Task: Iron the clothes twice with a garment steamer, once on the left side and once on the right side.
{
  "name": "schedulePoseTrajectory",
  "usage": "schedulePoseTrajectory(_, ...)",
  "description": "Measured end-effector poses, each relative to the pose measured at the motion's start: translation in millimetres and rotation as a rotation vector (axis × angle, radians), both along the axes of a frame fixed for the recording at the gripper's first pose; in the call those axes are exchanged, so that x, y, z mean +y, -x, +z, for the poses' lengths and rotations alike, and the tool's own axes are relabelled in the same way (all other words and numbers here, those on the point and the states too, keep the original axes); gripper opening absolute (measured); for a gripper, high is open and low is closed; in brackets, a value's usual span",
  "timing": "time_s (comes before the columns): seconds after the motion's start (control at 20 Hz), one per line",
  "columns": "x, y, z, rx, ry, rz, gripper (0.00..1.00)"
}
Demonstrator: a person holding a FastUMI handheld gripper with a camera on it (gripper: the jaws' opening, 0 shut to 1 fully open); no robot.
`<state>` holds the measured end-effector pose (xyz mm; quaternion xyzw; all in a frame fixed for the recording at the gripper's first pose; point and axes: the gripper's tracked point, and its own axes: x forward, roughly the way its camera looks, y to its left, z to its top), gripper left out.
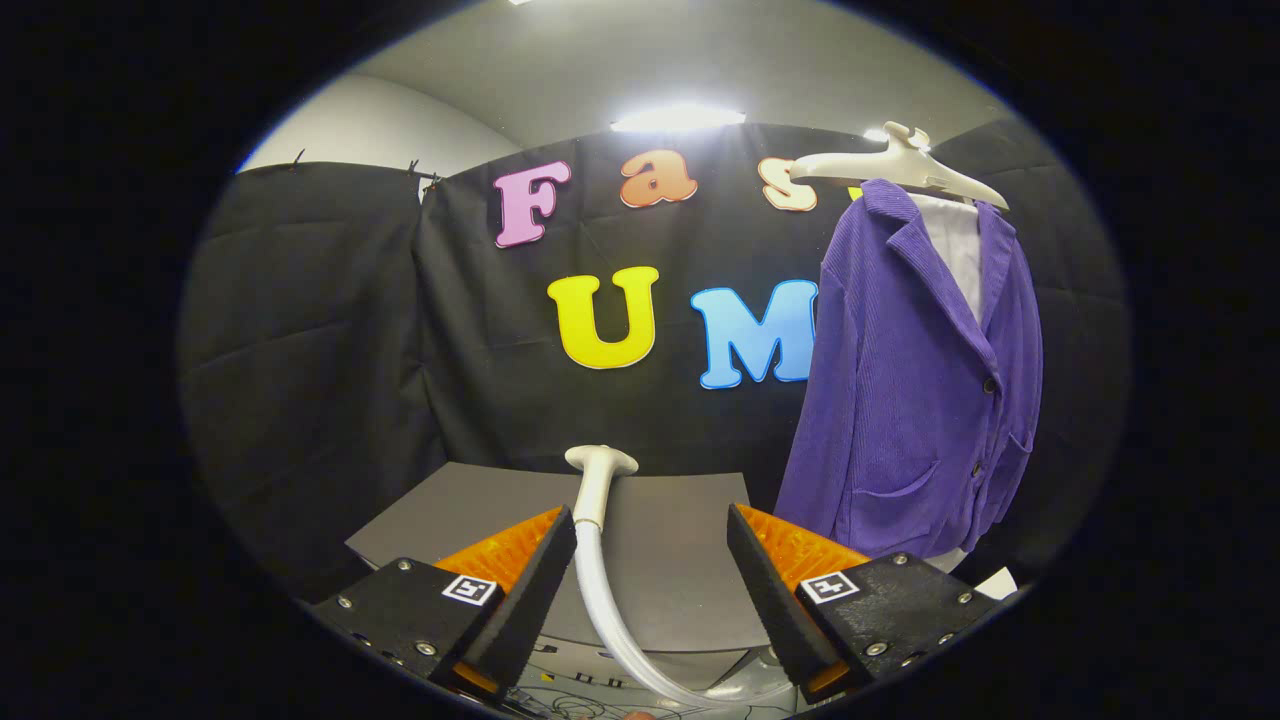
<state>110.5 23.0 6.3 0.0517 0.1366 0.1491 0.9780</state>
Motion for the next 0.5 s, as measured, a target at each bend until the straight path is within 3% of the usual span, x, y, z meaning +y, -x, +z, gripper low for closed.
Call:
schedulePoseTrajectory(0.15,14.1,-19.8,6.8,-0.014,-0.076,-0.037,0.94)
schedulePoseTrajectory(0.35,32.1,-41.5,-11.5,0.084,-0.105,-0.099,0.94)
schedulePoseTrajectory(0.5,59.1,-58.9,-28.6,0.187,-0.088,-0.064,0.96)
